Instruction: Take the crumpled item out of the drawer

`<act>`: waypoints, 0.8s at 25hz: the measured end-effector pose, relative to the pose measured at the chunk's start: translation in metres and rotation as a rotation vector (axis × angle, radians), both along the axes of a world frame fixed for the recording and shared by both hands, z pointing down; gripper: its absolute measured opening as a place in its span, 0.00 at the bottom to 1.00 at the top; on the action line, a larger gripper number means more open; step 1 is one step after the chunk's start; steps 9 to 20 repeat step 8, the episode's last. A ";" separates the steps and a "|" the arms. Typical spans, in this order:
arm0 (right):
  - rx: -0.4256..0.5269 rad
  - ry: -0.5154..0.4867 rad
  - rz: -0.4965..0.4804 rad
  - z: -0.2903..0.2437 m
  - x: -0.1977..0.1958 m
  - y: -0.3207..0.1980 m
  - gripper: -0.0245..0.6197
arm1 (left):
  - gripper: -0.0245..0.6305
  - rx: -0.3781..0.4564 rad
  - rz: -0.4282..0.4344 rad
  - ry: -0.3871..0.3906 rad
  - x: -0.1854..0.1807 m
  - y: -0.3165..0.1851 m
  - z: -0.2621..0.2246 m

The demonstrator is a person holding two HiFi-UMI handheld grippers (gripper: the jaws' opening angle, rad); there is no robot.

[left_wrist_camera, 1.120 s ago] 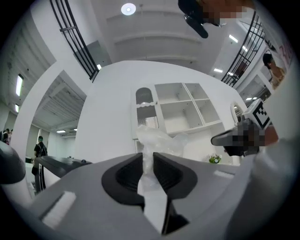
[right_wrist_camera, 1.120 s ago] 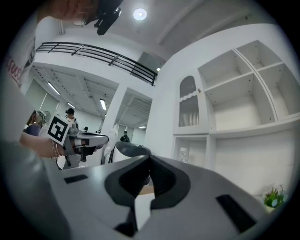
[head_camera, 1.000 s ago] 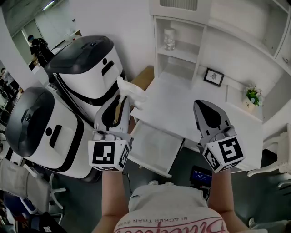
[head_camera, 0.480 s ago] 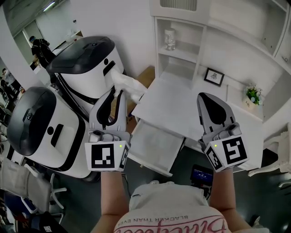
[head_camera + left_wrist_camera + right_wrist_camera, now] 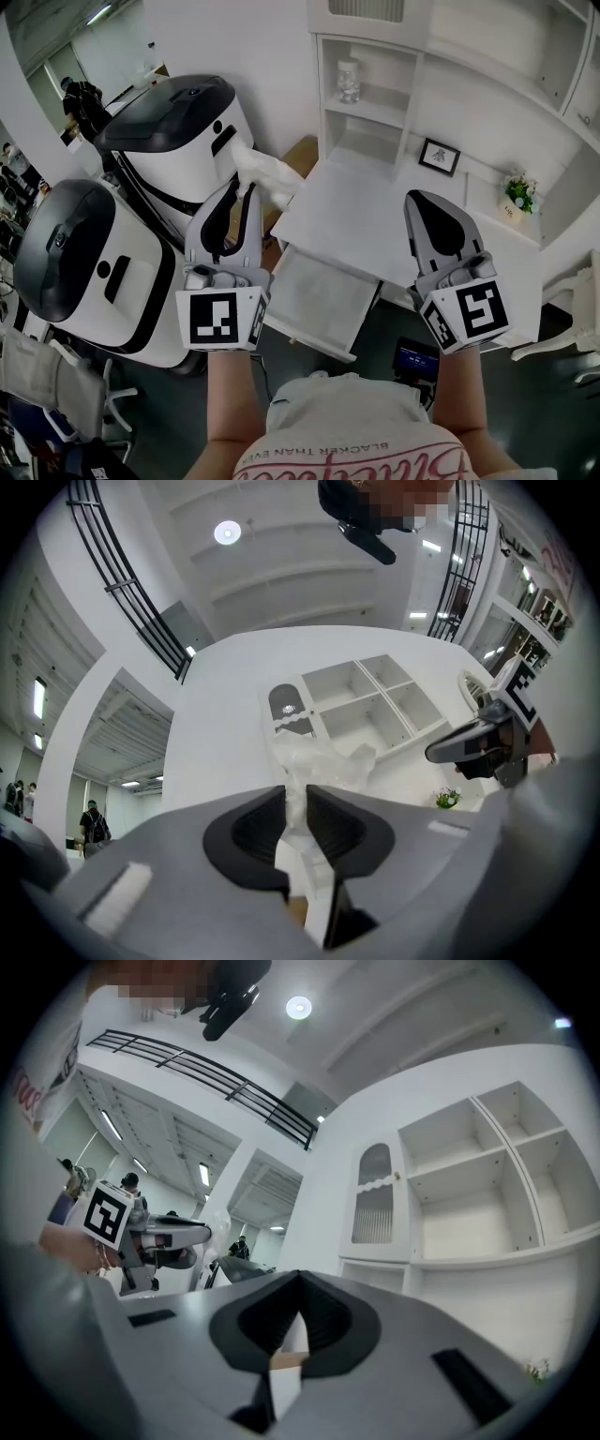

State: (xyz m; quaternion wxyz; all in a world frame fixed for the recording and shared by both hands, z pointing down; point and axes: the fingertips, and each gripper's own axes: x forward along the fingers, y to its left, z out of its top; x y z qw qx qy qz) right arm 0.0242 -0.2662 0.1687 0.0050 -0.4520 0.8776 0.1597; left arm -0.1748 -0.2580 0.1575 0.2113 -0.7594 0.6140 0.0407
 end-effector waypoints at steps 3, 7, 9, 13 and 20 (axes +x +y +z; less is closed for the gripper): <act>-0.004 0.001 0.000 0.001 -0.002 0.001 0.05 | 0.15 -0.003 0.008 0.000 0.000 0.000 0.001; -0.008 0.003 0.001 0.003 -0.003 0.001 0.05 | 0.15 -0.003 0.018 -0.001 0.001 0.000 0.002; -0.010 0.003 0.002 0.003 -0.003 0.002 0.05 | 0.15 -0.004 0.020 -0.001 0.001 0.000 0.002; -0.010 0.003 0.002 0.003 -0.003 0.002 0.05 | 0.15 -0.004 0.020 -0.001 0.001 0.000 0.002; -0.010 0.003 0.002 0.003 -0.003 0.002 0.05 | 0.15 -0.004 0.020 -0.001 0.001 0.000 0.002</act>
